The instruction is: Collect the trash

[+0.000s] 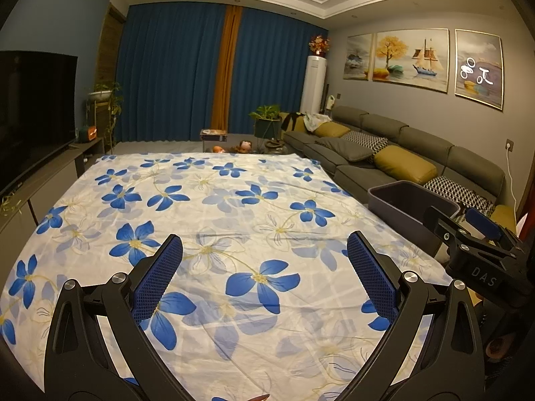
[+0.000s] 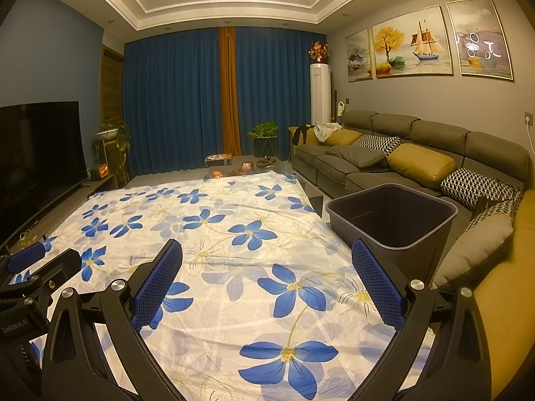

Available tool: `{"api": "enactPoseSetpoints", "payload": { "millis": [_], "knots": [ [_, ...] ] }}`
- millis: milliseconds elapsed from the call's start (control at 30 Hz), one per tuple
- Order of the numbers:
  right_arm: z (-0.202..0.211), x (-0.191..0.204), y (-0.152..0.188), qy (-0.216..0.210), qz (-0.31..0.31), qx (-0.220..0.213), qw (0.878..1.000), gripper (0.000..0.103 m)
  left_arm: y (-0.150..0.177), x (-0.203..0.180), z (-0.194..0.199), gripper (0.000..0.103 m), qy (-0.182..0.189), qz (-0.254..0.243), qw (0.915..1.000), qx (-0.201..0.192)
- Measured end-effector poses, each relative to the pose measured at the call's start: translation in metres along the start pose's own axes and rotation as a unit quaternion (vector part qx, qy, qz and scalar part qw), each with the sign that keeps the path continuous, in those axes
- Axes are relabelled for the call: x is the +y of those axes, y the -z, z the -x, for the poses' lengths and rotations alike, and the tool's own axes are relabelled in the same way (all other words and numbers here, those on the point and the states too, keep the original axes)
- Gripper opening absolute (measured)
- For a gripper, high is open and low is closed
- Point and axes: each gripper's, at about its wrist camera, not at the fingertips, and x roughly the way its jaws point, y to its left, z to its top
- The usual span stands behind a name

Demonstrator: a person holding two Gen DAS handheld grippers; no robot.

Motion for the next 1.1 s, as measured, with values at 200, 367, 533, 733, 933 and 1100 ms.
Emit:
{"api": "enactPoseSetpoints", "payload": {
  "millis": [200,367,533,733,933,1100],
  "knots": [
    [0.0005,-0.0014,0.0012,0.002,-0.003,0.000,1.000,0.097,-0.0006,-0.0003,0.0001,0.097,0.002,-0.002,1.0000,0.000],
    [0.0012,-0.0017,0.0022,0.001,-0.005,0.000,1.000,0.097,-0.0013,-0.0007,0.0002,0.097,0.003,-0.001,1.0000,0.000],
    [0.0016,-0.0016,0.0021,0.001,-0.005,0.001,1.000,0.097,-0.0017,-0.0016,0.0005,0.097,0.002,-0.002,1.0000,0.000],
    [0.0016,-0.0018,0.0028,0.002,-0.006,0.002,1.000,0.097,-0.0018,-0.0013,0.0010,0.097,0.004,-0.002,1.0000,0.001],
    [0.0009,-0.0023,0.0024,0.000,-0.007,0.003,1.000,0.097,-0.0021,-0.0026,0.0018,0.097,0.007,-0.005,1.0000,0.000],
    [0.0010,-0.0021,0.0025,0.001,-0.006,0.003,1.000,0.097,-0.0026,-0.0032,0.0020,0.088,0.013,-0.011,0.9999,-0.002]
  ]
}}
